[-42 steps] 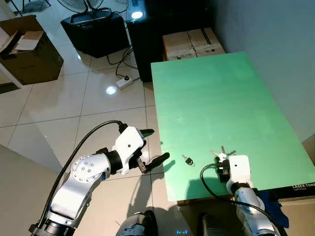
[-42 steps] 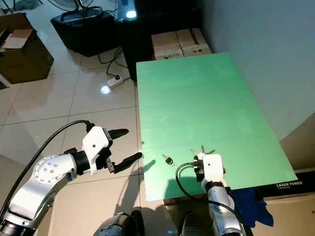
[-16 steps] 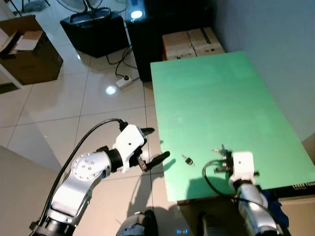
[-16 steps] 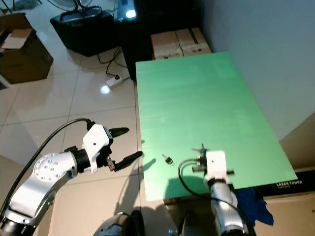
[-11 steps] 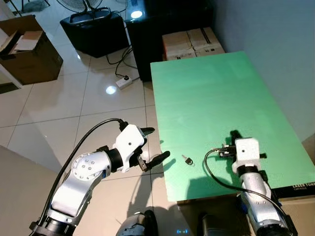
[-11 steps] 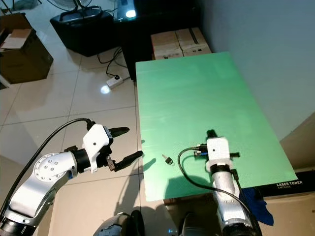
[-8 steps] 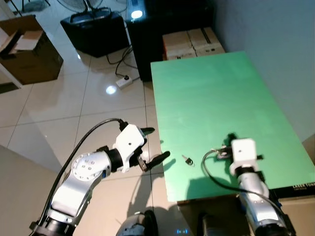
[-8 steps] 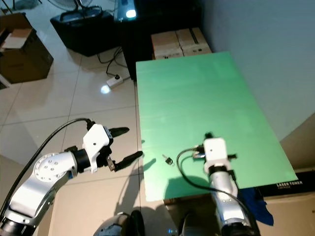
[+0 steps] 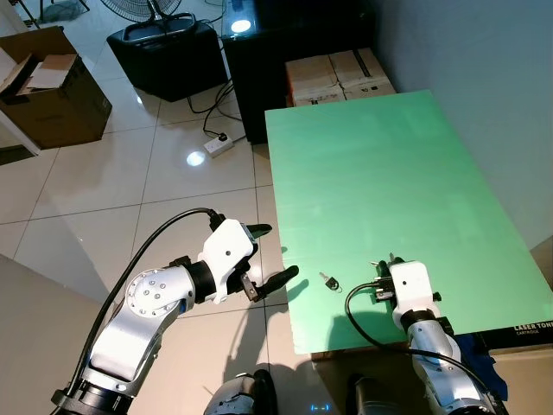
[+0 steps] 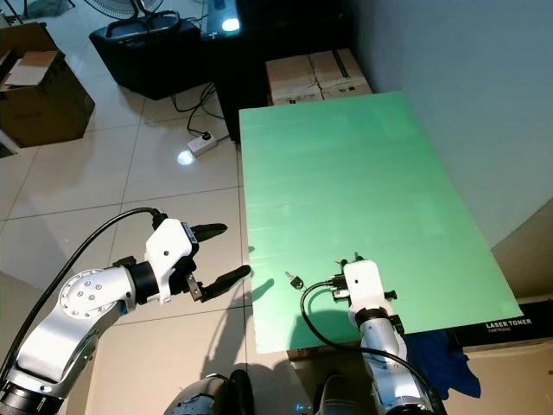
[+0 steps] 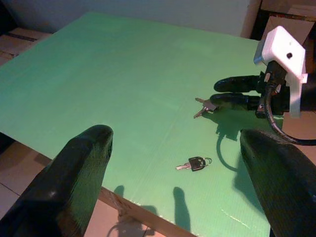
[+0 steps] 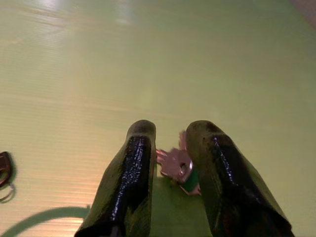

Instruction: Hang keys on a hook

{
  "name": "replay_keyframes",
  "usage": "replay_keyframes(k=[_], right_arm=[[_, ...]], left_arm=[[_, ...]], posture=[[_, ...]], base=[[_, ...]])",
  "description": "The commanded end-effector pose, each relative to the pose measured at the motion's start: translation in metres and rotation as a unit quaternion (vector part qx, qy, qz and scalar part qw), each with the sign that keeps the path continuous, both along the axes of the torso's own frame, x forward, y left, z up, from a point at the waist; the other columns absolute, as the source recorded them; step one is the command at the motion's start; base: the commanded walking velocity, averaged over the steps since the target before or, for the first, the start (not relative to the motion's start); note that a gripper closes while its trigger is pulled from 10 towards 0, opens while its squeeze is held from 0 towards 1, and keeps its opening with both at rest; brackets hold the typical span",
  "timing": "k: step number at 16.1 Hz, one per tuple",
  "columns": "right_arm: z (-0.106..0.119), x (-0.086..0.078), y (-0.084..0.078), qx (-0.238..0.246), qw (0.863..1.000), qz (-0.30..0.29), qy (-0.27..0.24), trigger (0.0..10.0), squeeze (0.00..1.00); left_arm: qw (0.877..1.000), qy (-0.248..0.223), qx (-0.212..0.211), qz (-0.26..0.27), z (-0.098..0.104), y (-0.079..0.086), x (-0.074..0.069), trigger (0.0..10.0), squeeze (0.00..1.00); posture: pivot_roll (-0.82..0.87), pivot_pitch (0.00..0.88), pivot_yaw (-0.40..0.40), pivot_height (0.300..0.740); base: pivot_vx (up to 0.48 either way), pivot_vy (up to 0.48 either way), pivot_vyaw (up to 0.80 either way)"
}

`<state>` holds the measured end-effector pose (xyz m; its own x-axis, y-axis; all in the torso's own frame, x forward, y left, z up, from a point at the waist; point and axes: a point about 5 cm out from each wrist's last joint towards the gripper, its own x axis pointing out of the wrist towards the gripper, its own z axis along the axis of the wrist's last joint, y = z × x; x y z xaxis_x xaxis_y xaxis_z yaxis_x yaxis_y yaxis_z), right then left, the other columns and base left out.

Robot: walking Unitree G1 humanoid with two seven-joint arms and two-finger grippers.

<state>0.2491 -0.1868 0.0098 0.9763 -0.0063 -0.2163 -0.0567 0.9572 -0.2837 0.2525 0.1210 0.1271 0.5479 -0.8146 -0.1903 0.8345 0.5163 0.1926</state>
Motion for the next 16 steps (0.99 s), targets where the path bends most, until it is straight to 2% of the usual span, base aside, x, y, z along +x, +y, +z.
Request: replay_keyframes(k=[1, 5, 7, 16], right_arm=[[-0.007, -0.005, 0.001, 0.016, 1.0, -0.011, 0.016, 10.0, 1.0], [-0.012, -0.004, 0.004, 0.038, 0.999, -0.019, 0.025, 10.0, 1.0], [-0.011, -0.002, 0.004, 0.045, 0.998, -0.026, 0.02, 10.0, 0.0], [-0.019, 0.002, 0.004, 0.04, 0.997, -0.061, 0.041, 10.0, 0.0]], left_arm=[[1.0, -0.001, 0.011, -0.002, 0.0, 0.003, -0.001, 10.0, 0.0], [1.0, 0.0, 0.01, -0.002, 0.0, 0.003, 0.0, 10.0, 0.0], [1.0, -0.001, 0.01, -0.002, 0.0, 0.002, 0.0, 10.0, 0.0], [1.0, -0.001, 0.012, -0.004, 0.001, 0.002, 0.001, 10.0, 0.0]], posture=[[-0.01, 0.166, 0.152, 0.74], [-0.01, 0.174, 0.155, 0.74], [-0.01, 0.175, 0.153, 0.74], [0.0, 0.181, 0.161, 0.74]], base=[[0.0, 0.0, 0.0], [0.0, 0.0, 0.0], [0.0, 0.0, 0.0], [0.0, 0.0, 0.0]])
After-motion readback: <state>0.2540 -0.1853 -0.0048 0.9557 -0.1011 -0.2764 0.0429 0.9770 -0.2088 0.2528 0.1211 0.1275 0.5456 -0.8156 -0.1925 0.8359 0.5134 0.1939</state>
